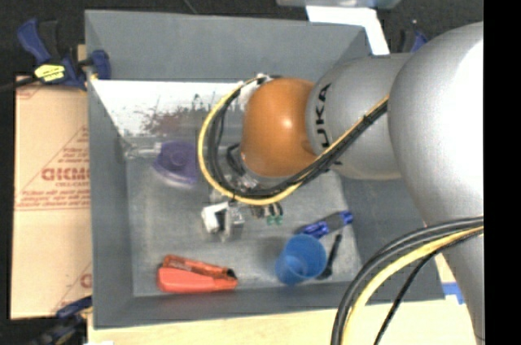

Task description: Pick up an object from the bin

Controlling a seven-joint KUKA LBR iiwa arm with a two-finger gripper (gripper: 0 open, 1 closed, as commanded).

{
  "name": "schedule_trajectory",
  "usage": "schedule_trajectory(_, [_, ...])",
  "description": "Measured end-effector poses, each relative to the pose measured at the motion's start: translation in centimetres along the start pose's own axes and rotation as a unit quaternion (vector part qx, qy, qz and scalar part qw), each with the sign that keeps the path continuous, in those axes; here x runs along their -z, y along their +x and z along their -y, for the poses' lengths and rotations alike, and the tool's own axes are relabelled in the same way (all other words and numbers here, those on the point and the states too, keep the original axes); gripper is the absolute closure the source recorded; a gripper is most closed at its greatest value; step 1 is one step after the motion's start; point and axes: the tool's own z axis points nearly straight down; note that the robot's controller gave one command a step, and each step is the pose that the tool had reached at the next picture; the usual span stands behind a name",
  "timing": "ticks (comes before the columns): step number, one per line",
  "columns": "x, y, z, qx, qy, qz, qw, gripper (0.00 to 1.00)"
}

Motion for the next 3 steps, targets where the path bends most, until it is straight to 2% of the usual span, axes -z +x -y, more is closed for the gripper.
schedule_trajectory(3, [5.0,-0.2,0.1,-0.001,0.000,0.0035,1.0000,1.00])
